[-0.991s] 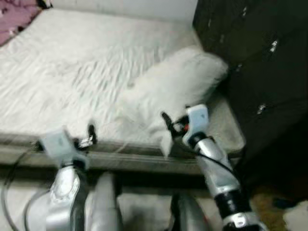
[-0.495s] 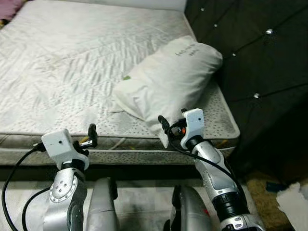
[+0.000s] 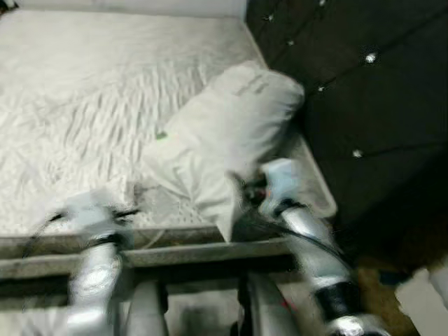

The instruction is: Clean up the room

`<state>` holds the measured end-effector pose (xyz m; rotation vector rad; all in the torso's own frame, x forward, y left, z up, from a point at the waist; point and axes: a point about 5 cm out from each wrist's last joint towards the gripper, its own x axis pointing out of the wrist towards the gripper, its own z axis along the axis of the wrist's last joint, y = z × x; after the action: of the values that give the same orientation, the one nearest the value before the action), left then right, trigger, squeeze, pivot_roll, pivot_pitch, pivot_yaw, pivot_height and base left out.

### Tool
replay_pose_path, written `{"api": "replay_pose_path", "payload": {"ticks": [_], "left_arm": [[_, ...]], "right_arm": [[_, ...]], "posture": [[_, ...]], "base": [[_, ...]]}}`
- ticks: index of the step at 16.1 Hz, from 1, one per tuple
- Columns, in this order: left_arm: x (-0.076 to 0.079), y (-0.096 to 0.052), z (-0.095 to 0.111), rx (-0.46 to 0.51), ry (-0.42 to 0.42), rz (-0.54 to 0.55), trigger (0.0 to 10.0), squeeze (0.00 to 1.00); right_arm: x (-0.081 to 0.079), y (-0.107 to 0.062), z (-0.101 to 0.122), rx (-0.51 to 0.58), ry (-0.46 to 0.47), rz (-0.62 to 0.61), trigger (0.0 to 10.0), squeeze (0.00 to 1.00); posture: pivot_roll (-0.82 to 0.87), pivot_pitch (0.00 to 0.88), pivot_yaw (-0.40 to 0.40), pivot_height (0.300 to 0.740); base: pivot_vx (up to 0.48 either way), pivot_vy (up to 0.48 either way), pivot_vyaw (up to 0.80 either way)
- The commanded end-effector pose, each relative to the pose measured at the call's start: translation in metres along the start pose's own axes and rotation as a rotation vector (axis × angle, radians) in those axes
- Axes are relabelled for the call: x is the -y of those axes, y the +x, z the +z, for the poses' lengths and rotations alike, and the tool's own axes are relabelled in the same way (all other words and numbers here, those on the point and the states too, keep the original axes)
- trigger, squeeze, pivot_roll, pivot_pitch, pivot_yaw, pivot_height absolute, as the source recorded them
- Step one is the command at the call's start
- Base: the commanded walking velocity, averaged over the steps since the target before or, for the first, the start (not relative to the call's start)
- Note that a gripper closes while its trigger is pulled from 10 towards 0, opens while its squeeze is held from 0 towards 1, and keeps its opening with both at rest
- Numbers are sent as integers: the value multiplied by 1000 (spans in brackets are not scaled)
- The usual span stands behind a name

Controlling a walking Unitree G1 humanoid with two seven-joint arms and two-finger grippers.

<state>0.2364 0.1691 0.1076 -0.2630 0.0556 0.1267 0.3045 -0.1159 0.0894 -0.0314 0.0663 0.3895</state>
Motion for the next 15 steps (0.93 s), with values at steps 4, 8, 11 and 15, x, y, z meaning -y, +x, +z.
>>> {"api": "replay_pose_path", "payload": {"ticks": [4, 8, 11, 15], "left_arm": [[-11, 1, 0, -14, 28, 62, 10000, 0], [-11, 2, 0, -16, 34, 66, 10000, 0], [-9, 4, -1, -29, 32, 60, 10000, 0], [-5, 7, -5, -61, 52, 53, 10000, 0]], "right_arm": [[-12, 8, 12, 42, 13, 32, 10000, 0], [-11, 8, 12, 39, 18, 30, 10000, 0], [-12, 8, 12, 40, 19, 34, 10000, 0], [-6, 9, 15, 18, 5, 47, 10000, 0]], "posture": [[44, 90, -80, 602], [43, 90, -79, 597], [42, 91, -78, 562], [42, 91, -78, 537]], "base": [[69, 0, 0], [0, 0, 0], [0, 0, 0], [0, 0, 0]]}}
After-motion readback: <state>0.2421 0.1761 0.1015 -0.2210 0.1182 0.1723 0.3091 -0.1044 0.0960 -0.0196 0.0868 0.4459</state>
